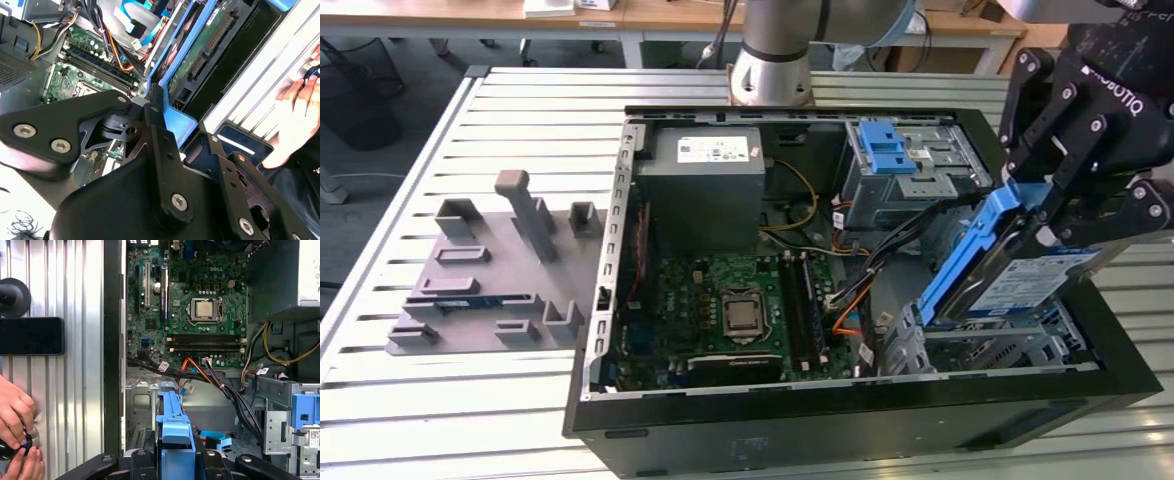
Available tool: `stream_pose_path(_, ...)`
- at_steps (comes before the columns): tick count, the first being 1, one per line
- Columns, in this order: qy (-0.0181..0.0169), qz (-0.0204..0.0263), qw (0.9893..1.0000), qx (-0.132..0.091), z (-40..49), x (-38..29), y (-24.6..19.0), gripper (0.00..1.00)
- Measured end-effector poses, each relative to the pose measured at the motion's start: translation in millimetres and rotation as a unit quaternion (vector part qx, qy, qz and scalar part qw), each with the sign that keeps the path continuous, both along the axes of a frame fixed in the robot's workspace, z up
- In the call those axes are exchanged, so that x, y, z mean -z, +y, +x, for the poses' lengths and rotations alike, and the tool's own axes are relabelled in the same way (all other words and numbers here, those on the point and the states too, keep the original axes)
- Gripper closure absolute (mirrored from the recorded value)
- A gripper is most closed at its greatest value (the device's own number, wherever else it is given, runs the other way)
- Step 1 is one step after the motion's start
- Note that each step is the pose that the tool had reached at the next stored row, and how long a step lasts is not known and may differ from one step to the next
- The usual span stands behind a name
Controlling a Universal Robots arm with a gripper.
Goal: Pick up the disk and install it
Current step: 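Insert the disk into the insertion slot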
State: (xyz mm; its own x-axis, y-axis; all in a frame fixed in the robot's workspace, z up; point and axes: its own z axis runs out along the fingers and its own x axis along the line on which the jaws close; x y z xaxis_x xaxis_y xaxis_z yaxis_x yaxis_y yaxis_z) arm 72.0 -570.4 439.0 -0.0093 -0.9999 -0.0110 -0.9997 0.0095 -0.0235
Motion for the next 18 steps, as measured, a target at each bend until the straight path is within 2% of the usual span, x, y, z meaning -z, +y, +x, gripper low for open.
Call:
stream_pose_path(6, 0.0, -0.0001, 1.0, 0.0, -4.4, -0.1, 0.0, 0.64)
stream_pose_path(18, 0.0001, -0.0001, 1.0, 0.0, -3.8, 0.7, 0.0, 0.64)
